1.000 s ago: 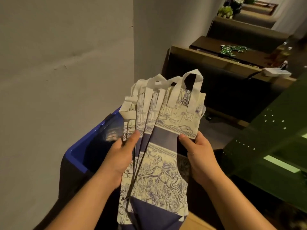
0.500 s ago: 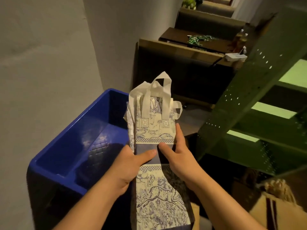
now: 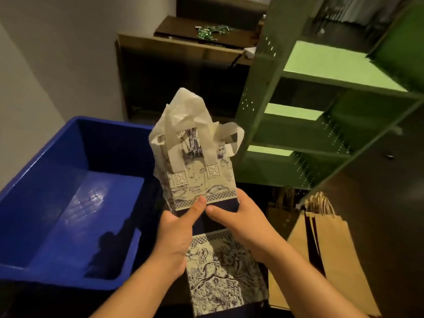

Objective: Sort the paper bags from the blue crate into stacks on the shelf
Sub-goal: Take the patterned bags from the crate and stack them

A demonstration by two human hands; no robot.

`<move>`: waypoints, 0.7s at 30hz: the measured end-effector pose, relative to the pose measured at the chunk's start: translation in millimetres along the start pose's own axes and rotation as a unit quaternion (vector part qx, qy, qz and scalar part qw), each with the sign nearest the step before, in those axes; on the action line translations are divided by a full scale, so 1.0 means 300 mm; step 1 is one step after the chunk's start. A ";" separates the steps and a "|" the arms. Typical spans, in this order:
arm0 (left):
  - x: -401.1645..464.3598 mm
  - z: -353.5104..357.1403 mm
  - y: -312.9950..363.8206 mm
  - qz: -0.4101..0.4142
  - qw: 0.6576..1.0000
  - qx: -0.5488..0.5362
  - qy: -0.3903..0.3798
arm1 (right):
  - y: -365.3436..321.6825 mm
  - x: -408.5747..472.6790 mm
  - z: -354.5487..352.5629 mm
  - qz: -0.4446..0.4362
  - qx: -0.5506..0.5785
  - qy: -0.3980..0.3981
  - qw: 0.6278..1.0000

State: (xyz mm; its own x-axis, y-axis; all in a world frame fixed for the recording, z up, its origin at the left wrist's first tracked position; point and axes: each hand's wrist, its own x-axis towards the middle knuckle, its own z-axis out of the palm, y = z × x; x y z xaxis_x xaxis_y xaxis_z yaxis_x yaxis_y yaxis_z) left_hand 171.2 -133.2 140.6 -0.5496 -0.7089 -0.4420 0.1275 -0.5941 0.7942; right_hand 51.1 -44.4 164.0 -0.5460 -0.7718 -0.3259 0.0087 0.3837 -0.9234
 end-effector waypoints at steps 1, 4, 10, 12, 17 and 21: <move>-0.013 0.021 -0.029 -0.002 1.000 -0.003 0.004 | 0.003 -0.014 -0.031 -0.003 -0.021 0.006 1.000; -0.042 0.090 -0.111 -0.005 1.000 -0.022 0.022 | 0.015 -0.042 -0.123 -0.020 -0.083 0.009 0.996; -0.086 0.276 -0.240 -0.030 0.999 -0.005 0.018 | 0.038 -0.087 -0.341 -0.058 -0.177 0.006 0.983; -0.096 0.326 -0.277 -0.058 0.998 0.022 0.005 | 0.040 -0.106 -0.419 -0.067 -0.208 -0.004 0.976; -0.096 0.399 -0.335 -0.093 0.995 0.038 -0.019 | 0.035 -0.158 -0.604 -0.101 -0.349 -0.020 0.931; -0.083 0.424 -0.339 -0.018 0.998 -0.006 0.063 | 0.072 -0.208 -0.737 -0.109 -0.461 -0.016 0.881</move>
State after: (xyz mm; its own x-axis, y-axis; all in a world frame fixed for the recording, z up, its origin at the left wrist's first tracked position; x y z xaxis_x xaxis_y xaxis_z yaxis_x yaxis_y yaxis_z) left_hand 67.0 -6.7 124.0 -0.4463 -0.7286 -0.5196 0.1203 -0.6243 0.7719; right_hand -99.9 124.2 209.1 -0.4262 -0.8862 -0.1818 -0.7851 0.4622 -0.4123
